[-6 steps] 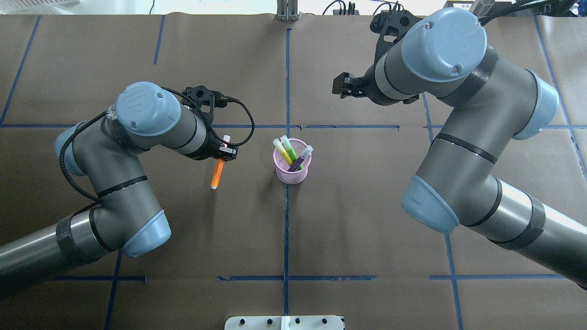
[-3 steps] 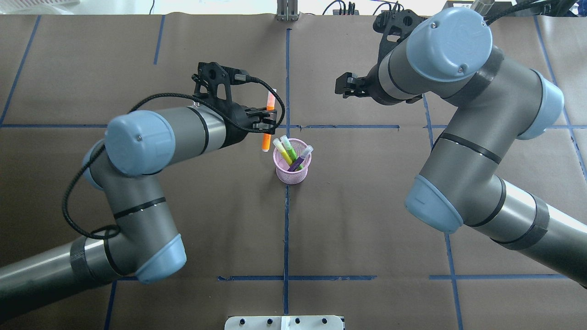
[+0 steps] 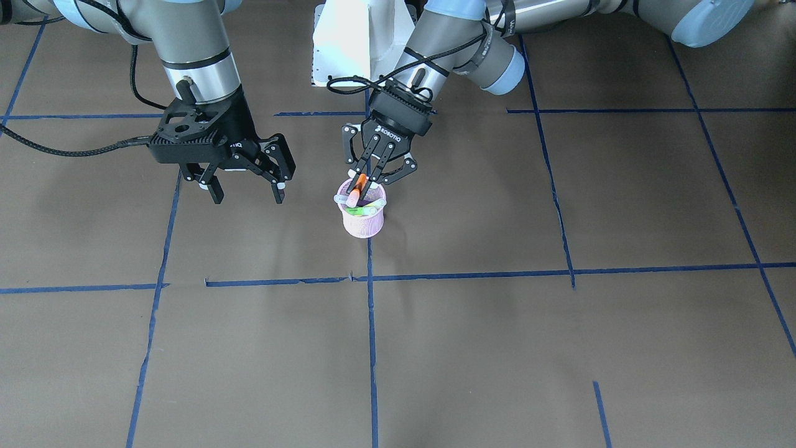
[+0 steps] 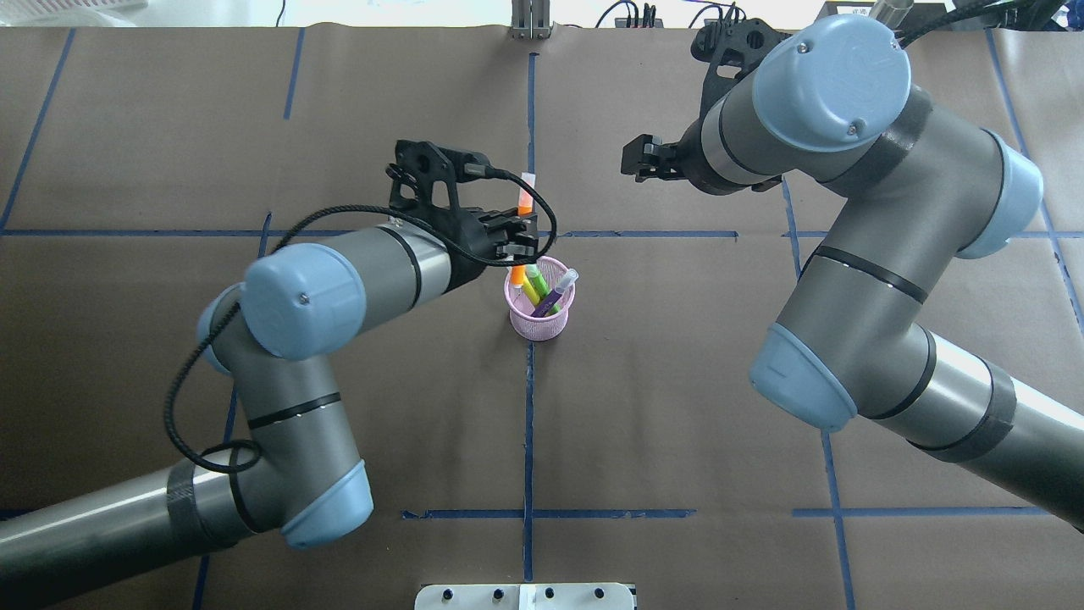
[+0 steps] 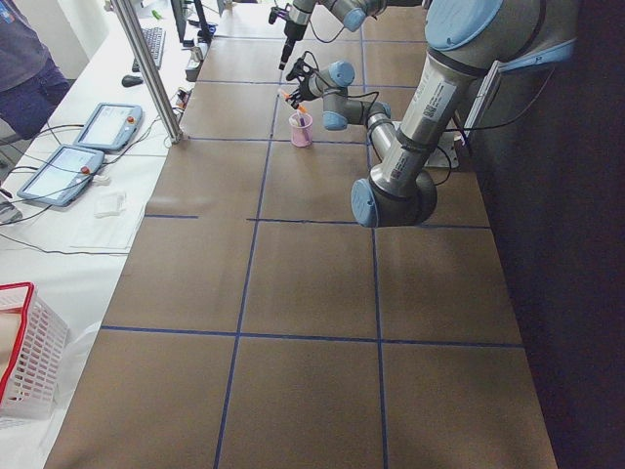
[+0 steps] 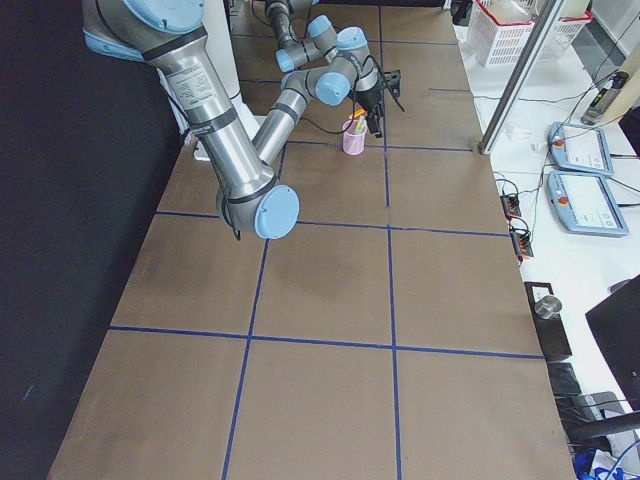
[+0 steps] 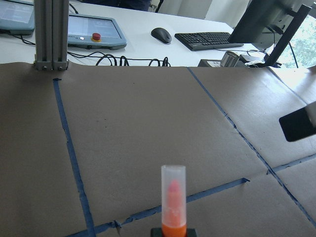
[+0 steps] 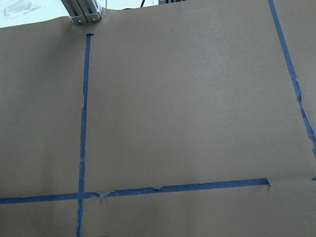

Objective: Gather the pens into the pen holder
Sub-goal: 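Lower the orange highlighter into the cup and open the left gripper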

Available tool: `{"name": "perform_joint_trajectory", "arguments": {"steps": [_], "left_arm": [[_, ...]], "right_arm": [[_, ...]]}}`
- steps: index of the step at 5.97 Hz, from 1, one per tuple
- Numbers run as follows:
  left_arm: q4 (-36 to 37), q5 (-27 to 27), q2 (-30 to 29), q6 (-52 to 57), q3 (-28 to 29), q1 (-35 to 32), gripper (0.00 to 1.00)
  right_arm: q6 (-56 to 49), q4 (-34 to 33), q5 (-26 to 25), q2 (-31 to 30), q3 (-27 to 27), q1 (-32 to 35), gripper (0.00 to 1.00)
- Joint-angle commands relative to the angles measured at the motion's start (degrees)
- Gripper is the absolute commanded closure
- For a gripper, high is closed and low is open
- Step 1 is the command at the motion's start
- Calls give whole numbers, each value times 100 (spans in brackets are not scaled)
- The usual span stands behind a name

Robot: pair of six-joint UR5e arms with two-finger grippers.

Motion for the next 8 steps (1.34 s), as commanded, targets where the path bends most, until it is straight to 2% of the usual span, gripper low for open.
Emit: {"name": "perform_joint_trajectory", "arguments": {"steps": [1, 2, 3, 4, 5, 7, 8], "left_arm": [[-27, 89, -106, 37, 200, 4, 100], [-105, 89, -97, 37, 331, 13, 100], [-280, 89, -89, 37, 515, 22, 95], [-291, 63, -115, 37, 508, 22, 53], [-291, 37, -115, 20, 464, 13, 1], [-265, 2, -106, 37, 237, -65, 0], [-203, -182, -106, 37, 148, -162, 0]], "right_arm": [[-18, 1, 0, -31, 34, 5, 0], [-18, 1, 0, -40, 69, 5, 0], [-18, 1, 0, -49, 78, 5, 0], [-18, 1, 0, -49, 78, 5, 0], [-18, 1, 0, -49, 78, 5, 0], [-45, 1, 0, -40, 69, 31, 0], [-80, -8, 148, -40, 69, 118, 0]]}}
